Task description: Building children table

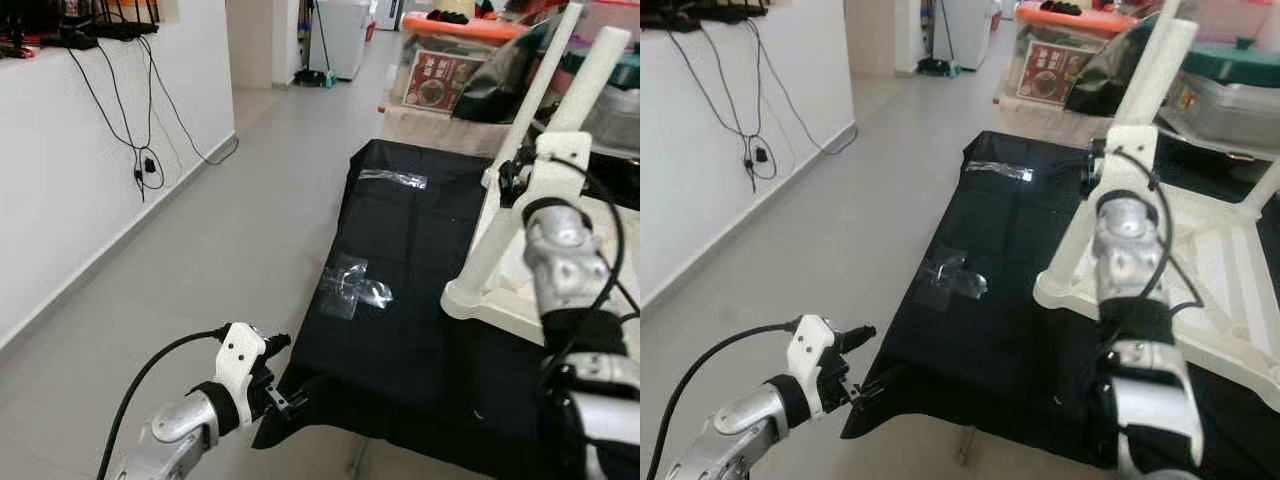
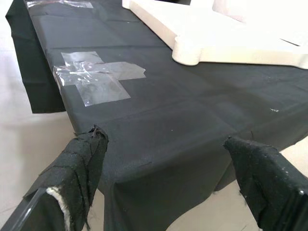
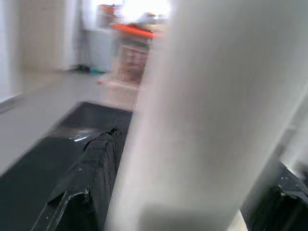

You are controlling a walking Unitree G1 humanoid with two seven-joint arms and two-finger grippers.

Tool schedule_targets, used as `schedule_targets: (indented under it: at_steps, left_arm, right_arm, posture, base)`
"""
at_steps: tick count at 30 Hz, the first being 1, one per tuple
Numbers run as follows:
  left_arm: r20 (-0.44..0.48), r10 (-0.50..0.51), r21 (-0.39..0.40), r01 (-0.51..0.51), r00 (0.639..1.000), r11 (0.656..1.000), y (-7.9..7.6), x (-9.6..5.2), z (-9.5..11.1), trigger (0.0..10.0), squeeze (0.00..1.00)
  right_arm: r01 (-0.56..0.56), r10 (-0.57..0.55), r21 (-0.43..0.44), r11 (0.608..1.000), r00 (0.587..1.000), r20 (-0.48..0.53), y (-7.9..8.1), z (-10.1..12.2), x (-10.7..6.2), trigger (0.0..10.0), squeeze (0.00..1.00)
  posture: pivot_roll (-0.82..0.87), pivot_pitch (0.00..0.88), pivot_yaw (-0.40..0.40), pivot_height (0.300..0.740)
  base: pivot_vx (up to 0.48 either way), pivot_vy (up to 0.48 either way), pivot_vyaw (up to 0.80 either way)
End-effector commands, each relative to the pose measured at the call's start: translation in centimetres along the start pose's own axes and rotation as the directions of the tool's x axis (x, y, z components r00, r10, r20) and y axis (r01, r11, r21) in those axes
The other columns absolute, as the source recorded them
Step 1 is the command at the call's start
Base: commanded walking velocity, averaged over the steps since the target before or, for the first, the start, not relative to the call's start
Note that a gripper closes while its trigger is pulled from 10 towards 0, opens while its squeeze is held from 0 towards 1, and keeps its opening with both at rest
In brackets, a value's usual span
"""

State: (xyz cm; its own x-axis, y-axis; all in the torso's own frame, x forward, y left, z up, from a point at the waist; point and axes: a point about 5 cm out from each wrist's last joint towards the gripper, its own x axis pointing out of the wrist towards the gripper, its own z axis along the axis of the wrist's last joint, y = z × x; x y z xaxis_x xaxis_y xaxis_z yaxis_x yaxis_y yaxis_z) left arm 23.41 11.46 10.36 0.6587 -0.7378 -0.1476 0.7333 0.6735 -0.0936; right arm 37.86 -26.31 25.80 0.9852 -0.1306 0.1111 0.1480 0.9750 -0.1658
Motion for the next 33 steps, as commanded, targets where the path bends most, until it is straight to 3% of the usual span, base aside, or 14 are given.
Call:
schedule_targets:
  at_steps: [1,7,8,10,11,16,19,21,22,24,30,31,32,33]
  left_arm:
    - [-0.006,-0.002,-0.016,0.002,1.000,1.000,-0.2,0.1,-0.1,10.0,0.00]
    - [-0.013,-0.012,-0.009,0.012,1.000,1.000,0.2,0.5,-0.2,10.0,0.00]
    - [-0.013,-0.013,-0.006,0.013,1.000,1.000,0.3,0.6,-0.1,10.0,0.00]
    - [-0.012,-0.014,-0.005,0.014,1.000,1.000,0.3,0.7,0.0,10.0,0.00]
    - [-0.011,-0.015,-0.004,0.015,1.000,1.000,0.2,0.7,0.1,10.0,0.00]
    - [-0.011,-0.028,-0.006,0.028,1.000,1.000,-0.2,0.7,0.0,10.0,0.00]
    - [-0.019,-0.027,-0.010,0.027,0.999,1.000,-0.2,0.5,-0.3,10.0,0.00]
    - [-0.022,-0.027,-0.013,0.027,0.999,1.000,-0.3,0.4,-0.4,10.0,0.00]
    - [-0.022,-0.026,-0.014,0.026,0.999,1.000,-0.3,0.5,-0.4,10.0,0.00]
    - [-0.022,-0.026,-0.019,0.026,0.999,0.999,-0.3,0.5,-0.5,10.0,0.00]
    - [-0.028,-0.038,-0.021,0.037,0.999,0.999,-0.6,0.7,-0.6,10.0,0.00]
    - [-0.028,-0.042,-0.022,0.041,0.999,0.999,-0.6,0.7,-0.6,10.0,0.00]
    - [-0.028,-0.042,-0.022,0.041,0.999,0.999,-0.6,0.7,-0.6,10.0,0.00]
    - [-0.031,-0.045,-0.021,0.045,0.998,0.999,-0.5,0.6,-0.6,10.0,0.00]
  right_arm:
    - [-0.215,0.215,0.003,0.977,0.977,0.004,1.7,-0.9,-0.3,10.0,0.00]
    - [-0.720,0.721,0.038,0.693,0.693,-0.002,7.5,-3.8,-2.4,10.0,0.00]
    - [-0.762,0.763,0.037,0.646,0.647,0.003,8.4,-3.9,-2.5,5.8,0.00]
    - [-0.798,0.798,0.038,0.602,0.602,0.016,9.0,-3.9,-2.4,5.8,0.00]
    - [-0.828,0.827,0.044,0.559,0.561,0.038,9.6,-3.6,-2.4,0.9,0.00]
    - [-0.886,0.879,0.072,0.457,0.463,0.118,10.5,-3.0,-2.9,0.0,0.00]
    - [-0.804,0.790,0.123,0.582,0.594,0.147,9.9,-3.2,-2.2,0.0,0.00]
    - [-0.550,0.534,0.200,0.811,0.835,0.130,8.3,-3.4,-0.6,0.0,0.00]
    - [-0.219,0.224,0.270,0.938,0.974,0.010,5.8,-4.7,0.2,0.0,0.00]
    - [0.341,-0.298,0.164,0.925,0.923,-0.242,1.1,-8.6,-1.4,0.0,0.00]
    - [0.568,-0.540,-0.020,0.823,0.770,-0.339,0.0,-12.3,-5.8,0.0,0.00]
    - [0.561,-0.526,-0.011,0.828,0.768,-0.366,1.5,-12.9,-7.6,2.7,0.00]
    - [0.561,-0.526,-0.011,0.828,0.768,-0.366,1.5,-12.9,-7.6,2.7,0.00]
    - [0.516,-0.460,0.041,0.856,0.795,-0.395,3.5,-12.9,-8.7,10.0,0.00]
  posture:
    - [0.06,0.000,-0.120,0.740]
    - [0.05,0.000,-0.109,0.740]
    - [0.06,0.000,-0.109,0.740]
    - [0.06,0.000,-0.109,0.740]
    - [0.06,0.000,-0.109,0.740]
    - [0.06,0.000,-0.111,0.740]
    - [0.06,0.000,-0.109,0.740]
    - [0.05,0.000,-0.112,0.740]
    - [0.04,0.000,-0.108,0.740]
    - [0.03,0.000,-0.100,0.740]
    - [0.02,0.000,-0.089,0.740]
    - [0.01,0.000,-0.079,0.740]
    - [0.01,0.000,-0.079,0.740]
    - [0.01,0.000,-0.073,0.740]
  base:
    - [0.000,0.000,0.00]
    - [0.000,0.000,0.00]
    - [0.000,0.000,0.00]
    - [0.000,0.000,0.00]
    - [0.000,0.000,0.00]
    - [0.000,0.000,0.00]
    - [0.000,0.000,0.00]
    - [0.000,0.000,0.00]
    - [0.000,0.000,0.00]
    - [0.000,0.000,0.00]
    - [0.000,0.000,0.00]
    - [0.000,0.000,0.00]
    - [0.000,0.000,0.00]
    - [0.000,0.000,0.00]
